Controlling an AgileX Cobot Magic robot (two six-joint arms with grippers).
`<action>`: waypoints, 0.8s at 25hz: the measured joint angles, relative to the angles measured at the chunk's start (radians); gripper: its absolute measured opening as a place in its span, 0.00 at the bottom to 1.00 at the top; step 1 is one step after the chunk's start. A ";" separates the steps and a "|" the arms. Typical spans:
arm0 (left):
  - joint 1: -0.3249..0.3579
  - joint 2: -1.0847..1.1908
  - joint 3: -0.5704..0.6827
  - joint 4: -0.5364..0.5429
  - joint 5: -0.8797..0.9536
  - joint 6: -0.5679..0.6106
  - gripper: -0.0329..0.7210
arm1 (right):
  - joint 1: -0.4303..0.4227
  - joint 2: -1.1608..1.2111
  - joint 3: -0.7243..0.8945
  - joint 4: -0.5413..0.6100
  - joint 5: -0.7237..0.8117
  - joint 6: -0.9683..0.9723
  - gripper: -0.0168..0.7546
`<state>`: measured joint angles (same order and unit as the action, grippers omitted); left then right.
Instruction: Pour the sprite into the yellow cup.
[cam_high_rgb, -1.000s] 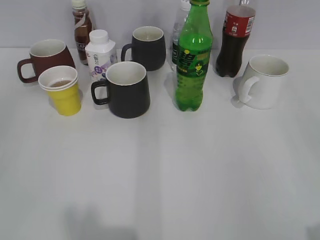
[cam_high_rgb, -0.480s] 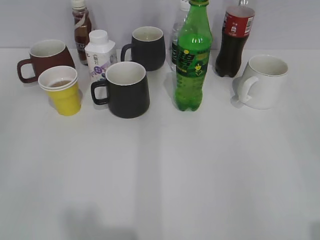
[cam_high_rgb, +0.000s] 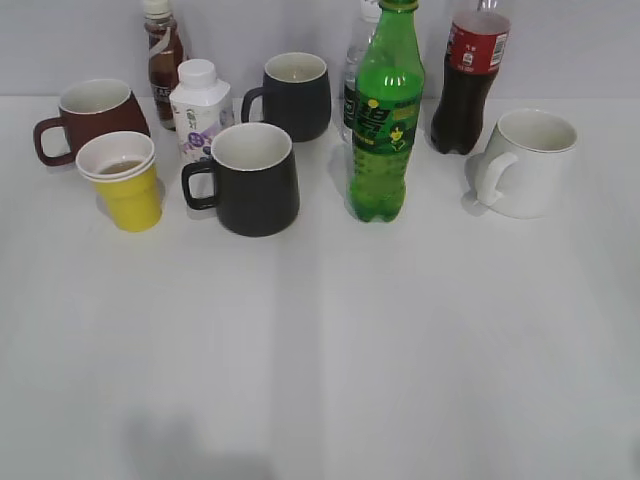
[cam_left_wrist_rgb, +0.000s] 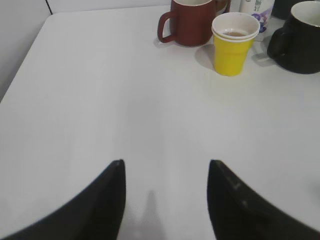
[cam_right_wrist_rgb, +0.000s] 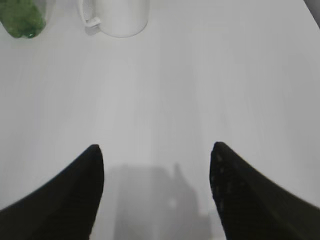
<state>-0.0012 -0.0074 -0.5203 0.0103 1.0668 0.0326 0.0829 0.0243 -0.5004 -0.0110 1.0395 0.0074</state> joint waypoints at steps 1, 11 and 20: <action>0.000 0.000 0.000 0.000 0.000 0.000 0.57 | -0.001 -0.012 0.000 0.001 0.000 0.000 0.67; 0.000 0.000 0.000 0.002 0.000 0.000 0.44 | -0.001 -0.029 0.000 0.001 0.001 0.000 0.67; 0.000 0.000 0.000 0.002 0.000 0.000 0.36 | -0.001 -0.029 0.000 0.001 0.001 0.000 0.67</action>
<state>-0.0012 -0.0074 -0.5203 0.0120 1.0668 0.0326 0.0819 -0.0051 -0.5004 -0.0100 1.0406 0.0074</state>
